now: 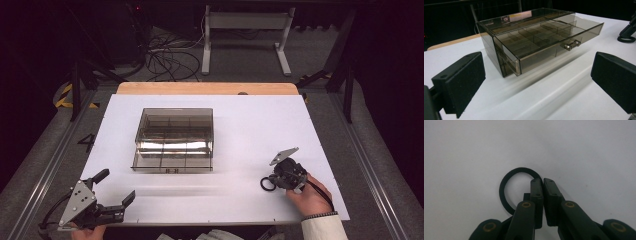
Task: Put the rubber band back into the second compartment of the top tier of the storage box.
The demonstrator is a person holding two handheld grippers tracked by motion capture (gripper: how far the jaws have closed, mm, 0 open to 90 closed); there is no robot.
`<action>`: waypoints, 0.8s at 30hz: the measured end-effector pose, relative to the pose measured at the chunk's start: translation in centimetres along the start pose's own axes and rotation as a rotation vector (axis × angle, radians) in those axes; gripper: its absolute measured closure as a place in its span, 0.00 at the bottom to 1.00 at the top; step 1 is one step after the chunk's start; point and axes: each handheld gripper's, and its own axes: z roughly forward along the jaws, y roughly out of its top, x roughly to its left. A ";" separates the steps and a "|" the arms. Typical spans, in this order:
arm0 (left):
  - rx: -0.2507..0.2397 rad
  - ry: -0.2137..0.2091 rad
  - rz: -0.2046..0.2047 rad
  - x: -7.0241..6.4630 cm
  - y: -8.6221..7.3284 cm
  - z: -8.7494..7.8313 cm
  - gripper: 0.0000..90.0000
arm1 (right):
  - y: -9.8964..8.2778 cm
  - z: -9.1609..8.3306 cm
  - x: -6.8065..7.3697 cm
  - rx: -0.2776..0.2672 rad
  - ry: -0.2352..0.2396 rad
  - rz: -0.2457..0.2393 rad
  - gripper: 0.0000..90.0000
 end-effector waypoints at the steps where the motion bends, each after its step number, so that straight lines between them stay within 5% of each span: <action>1: 0.000 0.000 0.000 0.0 0.0 0.0 0.00 | 0.0 0.0 0.0 0.000 0.000 0.000 0.97; 18: 0.000 0.001 -0.004 0.0 0.0 0.0 0.00 | -0.1 0.0 0.0 -0.004 -0.002 -0.004 0.97; 24: -0.004 0.000 -0.005 0.0 0.0 0.0 0.00 | -0.1 -0.8 0.2 -0.053 -0.015 -0.016 0.97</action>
